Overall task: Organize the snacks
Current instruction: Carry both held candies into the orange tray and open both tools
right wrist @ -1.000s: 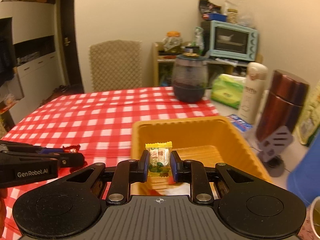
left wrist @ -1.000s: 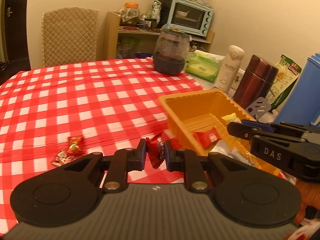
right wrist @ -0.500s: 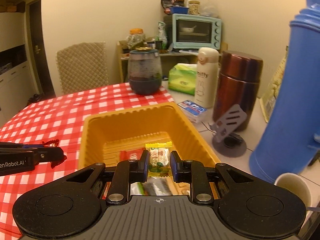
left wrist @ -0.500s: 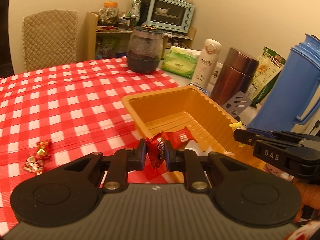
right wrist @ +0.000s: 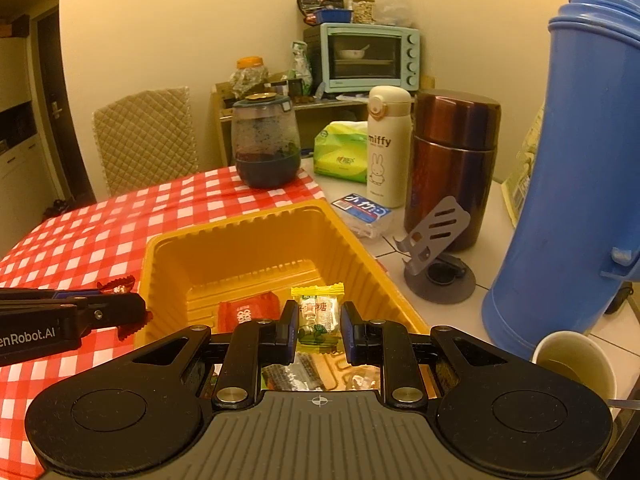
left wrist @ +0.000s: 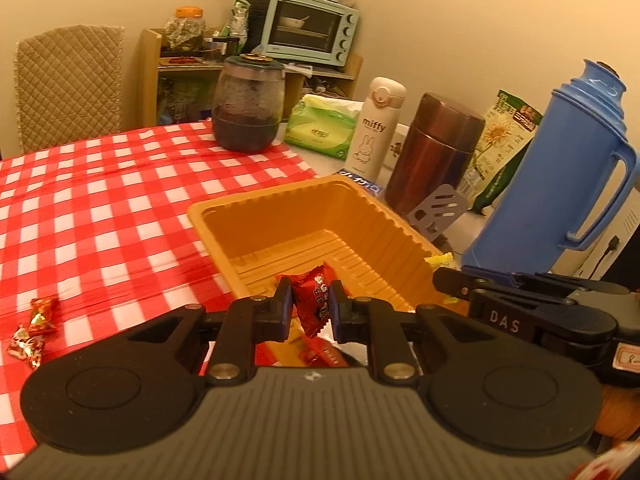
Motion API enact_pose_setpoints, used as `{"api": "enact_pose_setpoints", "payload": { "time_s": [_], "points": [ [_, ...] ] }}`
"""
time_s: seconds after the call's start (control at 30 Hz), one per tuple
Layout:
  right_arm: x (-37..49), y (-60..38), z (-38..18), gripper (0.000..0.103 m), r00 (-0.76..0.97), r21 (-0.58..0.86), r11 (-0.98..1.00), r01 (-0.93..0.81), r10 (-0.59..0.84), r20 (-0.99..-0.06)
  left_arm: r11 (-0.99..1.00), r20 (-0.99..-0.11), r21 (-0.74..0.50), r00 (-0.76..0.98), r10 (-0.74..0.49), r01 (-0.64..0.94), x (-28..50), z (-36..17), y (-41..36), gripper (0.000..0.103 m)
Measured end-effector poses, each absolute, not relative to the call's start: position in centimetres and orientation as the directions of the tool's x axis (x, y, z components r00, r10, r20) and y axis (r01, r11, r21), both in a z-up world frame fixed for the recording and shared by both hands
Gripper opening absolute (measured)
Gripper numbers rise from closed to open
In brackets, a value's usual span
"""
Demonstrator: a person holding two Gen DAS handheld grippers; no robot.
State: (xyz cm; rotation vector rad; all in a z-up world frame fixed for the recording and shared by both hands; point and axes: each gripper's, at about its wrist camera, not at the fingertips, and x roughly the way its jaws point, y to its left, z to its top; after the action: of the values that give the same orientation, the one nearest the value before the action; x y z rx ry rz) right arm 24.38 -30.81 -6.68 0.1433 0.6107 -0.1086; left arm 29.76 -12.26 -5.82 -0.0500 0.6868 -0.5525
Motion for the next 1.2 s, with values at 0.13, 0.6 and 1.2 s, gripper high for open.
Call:
{"api": "enact_pose_setpoints", "payload": {
  "time_s": [0.13, 0.6, 1.2],
  "points": [
    [24.4, -31.1, -6.8, 0.023, 0.812, 0.114, 0.982, 0.153, -0.059, -0.580, 0.843, -0.589, -0.234, 0.619, -0.519, 0.484, 30.0, -6.2, -12.8, 0.017],
    [24.3, -30.9, -6.5, 0.023, 0.823, 0.155, 0.979, 0.135, -0.023, -0.568, 0.883, -0.606, -0.210, 0.652, -0.455, 0.421, 30.5, -6.4, -10.2, 0.030],
    [24.3, -30.9, -6.3, 0.025, 0.846, 0.240, 0.961, 0.135, 0.014, -0.532, 0.926, -0.603, -0.195, 0.706, -0.372, 0.322, 31.0, -5.8, -5.8, 0.037]
  ]
}}
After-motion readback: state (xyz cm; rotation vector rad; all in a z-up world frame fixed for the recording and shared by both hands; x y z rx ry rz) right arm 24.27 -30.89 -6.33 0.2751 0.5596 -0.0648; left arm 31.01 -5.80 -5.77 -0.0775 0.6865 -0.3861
